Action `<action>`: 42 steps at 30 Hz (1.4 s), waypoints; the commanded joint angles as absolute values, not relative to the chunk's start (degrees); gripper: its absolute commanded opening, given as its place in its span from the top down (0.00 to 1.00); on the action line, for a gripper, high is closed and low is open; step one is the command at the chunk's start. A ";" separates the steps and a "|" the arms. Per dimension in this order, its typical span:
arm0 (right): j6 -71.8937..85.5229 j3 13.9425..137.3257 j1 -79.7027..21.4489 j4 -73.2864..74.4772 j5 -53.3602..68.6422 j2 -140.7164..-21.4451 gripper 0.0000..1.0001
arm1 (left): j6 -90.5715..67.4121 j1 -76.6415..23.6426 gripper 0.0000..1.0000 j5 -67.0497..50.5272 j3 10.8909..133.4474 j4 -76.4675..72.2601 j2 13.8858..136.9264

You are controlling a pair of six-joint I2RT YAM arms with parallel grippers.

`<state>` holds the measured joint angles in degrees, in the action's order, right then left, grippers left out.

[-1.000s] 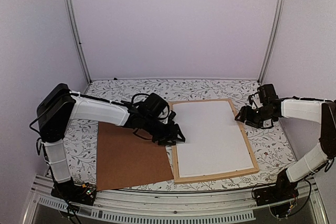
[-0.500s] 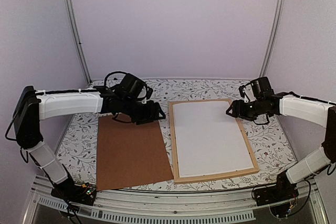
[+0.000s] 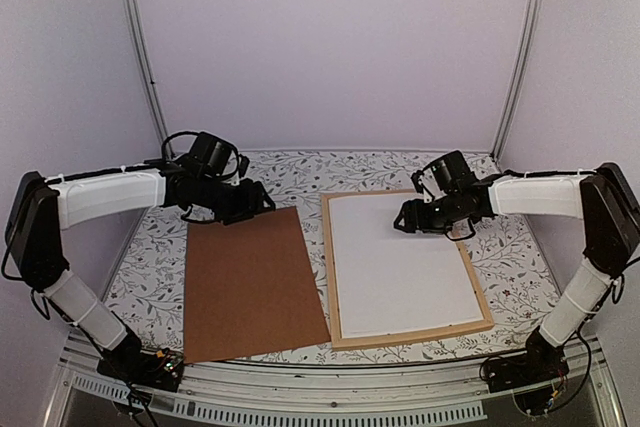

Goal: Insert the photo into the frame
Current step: Adjust the photo on the mat board.

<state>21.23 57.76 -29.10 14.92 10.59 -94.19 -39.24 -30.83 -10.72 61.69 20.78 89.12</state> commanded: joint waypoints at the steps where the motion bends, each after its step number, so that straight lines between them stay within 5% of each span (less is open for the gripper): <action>1: 21.20 60.41 -29.26 13.44 8.44 -98.22 0.33 | -37.81 -30.26 0.34 -12.88 60.54 19.33 89.04; 42: 21.74 57.84 -34.95 17.83 9.34 -99.53 0.34 | -36.70 -28.33 0.34 -14.38 60.47 19.27 91.15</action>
<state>21.63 58.22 -34.28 16.71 9.54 -101.21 -37.67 -29.15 -14.17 60.80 20.01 90.78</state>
